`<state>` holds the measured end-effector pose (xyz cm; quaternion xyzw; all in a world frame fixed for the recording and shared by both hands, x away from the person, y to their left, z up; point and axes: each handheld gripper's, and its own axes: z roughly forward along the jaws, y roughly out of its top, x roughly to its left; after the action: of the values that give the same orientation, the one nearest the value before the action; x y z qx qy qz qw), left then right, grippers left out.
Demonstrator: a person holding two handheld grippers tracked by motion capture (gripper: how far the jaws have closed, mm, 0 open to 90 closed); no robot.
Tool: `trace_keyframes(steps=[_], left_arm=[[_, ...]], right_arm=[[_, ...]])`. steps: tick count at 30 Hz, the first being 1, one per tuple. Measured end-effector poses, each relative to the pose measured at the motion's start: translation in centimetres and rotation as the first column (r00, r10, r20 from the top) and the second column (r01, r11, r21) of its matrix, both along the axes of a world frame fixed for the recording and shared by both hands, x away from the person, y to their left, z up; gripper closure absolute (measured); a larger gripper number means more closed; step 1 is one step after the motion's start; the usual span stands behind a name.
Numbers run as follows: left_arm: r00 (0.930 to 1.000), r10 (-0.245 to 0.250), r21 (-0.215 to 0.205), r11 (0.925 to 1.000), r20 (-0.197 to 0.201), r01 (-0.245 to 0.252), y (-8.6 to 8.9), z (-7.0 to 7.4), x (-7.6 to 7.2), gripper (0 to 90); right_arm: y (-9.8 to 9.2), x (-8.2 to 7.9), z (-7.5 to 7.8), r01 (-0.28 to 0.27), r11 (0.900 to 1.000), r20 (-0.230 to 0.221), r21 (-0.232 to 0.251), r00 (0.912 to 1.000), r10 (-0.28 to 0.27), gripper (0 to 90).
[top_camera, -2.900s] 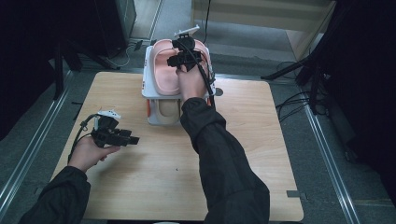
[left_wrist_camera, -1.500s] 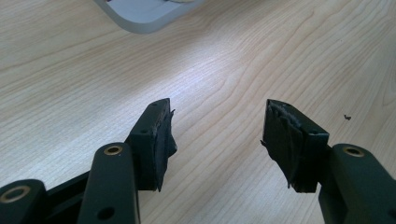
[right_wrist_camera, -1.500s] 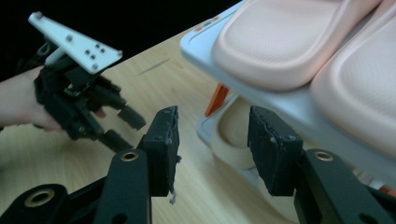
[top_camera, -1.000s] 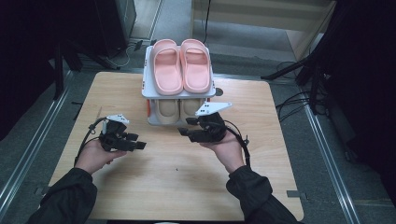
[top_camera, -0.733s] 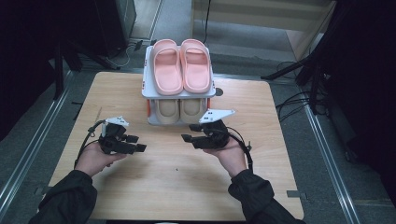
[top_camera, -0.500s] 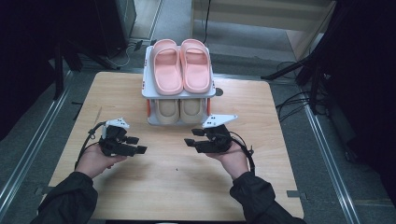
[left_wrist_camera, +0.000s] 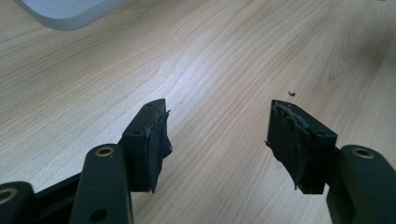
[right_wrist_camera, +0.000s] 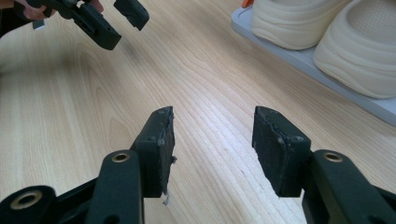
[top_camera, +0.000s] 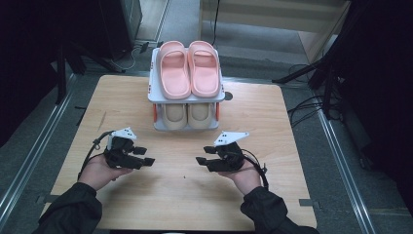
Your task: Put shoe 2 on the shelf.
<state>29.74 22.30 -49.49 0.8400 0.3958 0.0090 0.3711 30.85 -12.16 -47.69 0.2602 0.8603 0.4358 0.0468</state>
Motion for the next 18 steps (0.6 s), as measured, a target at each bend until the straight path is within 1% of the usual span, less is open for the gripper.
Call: trace_keyframes(steps=[4,11,18], left_arm=[[1.0000,-0.005,0.011,0.9999,-0.005,0.005,0.1,-0.2,0.1,37.6],[0.9999,0.003,0.007,1.0000,-0.010,-0.003,0.3,-0.2,0.1,37.7],[0.9999,-0.009,0.018,0.9998,-0.009,0.009,0.2,-0.3,-0.1,37.5]], right_arm=[[0.5,0.0,-0.3,-0.008,1.000,-0.014,-0.001,0.9999,0.008,48.7],[1.0,-0.1,-0.7,-0.022,0.999,-0.016,-0.037,0.9996,0.022,47.9],[1.5,-0.2,-1.1,-0.032,0.998,-0.028,-0.051,0.9992,0.031,46.9]])
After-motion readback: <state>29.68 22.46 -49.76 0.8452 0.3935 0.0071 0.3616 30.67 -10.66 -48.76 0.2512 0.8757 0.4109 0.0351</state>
